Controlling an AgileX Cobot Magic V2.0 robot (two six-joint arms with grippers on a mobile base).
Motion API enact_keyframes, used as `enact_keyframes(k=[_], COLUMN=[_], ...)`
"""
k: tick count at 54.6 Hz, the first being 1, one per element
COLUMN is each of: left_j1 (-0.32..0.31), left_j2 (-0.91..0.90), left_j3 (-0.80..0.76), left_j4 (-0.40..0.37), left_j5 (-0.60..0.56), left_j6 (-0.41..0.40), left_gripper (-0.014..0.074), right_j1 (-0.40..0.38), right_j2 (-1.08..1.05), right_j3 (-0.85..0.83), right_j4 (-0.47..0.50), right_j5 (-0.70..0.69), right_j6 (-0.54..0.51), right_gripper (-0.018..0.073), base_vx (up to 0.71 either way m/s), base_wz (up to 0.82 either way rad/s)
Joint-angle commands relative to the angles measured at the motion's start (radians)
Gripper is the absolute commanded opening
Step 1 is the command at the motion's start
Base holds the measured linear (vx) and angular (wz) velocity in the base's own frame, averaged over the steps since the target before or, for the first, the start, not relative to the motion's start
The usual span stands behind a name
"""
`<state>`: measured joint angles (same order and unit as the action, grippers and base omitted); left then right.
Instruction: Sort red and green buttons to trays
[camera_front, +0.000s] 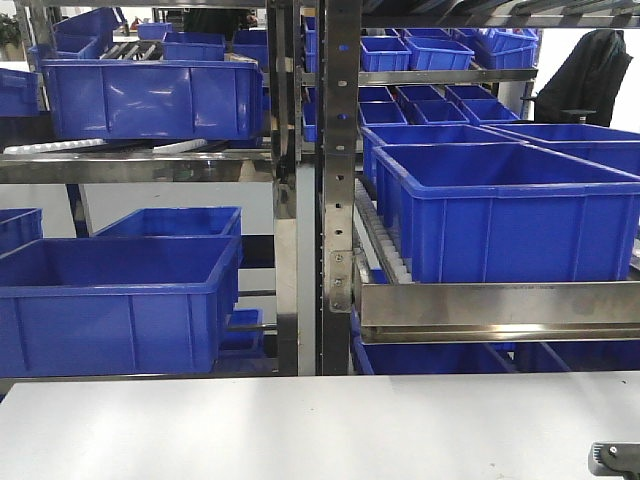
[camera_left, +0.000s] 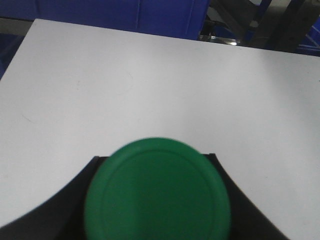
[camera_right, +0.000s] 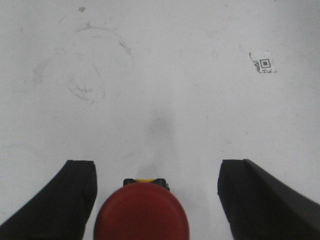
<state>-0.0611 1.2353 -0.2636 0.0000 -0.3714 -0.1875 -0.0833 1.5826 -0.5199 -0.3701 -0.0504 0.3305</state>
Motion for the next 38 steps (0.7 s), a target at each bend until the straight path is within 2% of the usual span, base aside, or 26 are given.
enact_keyframes(k=[1, 18, 24, 32, 38], left_j1=[-0.002, -0.002, -0.002, -0.002, -0.002], left_j2=[-0.021, -0.021, -0.021, -0.021, -0.021], left_j3=[-0.019, -0.019, -0.019, -0.019, -0.019], left_j4=[-0.006, -0.006, -0.006, -0.006, -0.006], left_j5=[-0.079, -0.079, -0.079, -0.079, -0.080], left_j6=[-0.002, -0.002, -0.002, -0.003, -0.003], left_gripper=[-0.0003, -0.0003, -0.0003, -0.0003, -0.0003], right_j1=[-0.005, -0.005, -0.005, -0.005, -0.005], right_j2=[-0.016, 0.086, 0.105, 0.117, 0.120], right_j3=[-0.023, -0.023, -0.023, -0.023, -0.023], right_j4=[-0.001, -0.001, -0.001, -0.004, -0.004], right_j5=[-0.060, -0.129, -0.115, -0.107, -0.123], right_j6=[-0.008, -0.006, 0.003, 0.002, 0.002], right_gripper=[0.0557, 0.0556, 0.0540, 0.0469, 0.0358], base_vx=[0.00, 0.00, 0.00, 0.00, 0.00], base_wz=[0.00, 0.00, 0.00, 0.00, 0.00])
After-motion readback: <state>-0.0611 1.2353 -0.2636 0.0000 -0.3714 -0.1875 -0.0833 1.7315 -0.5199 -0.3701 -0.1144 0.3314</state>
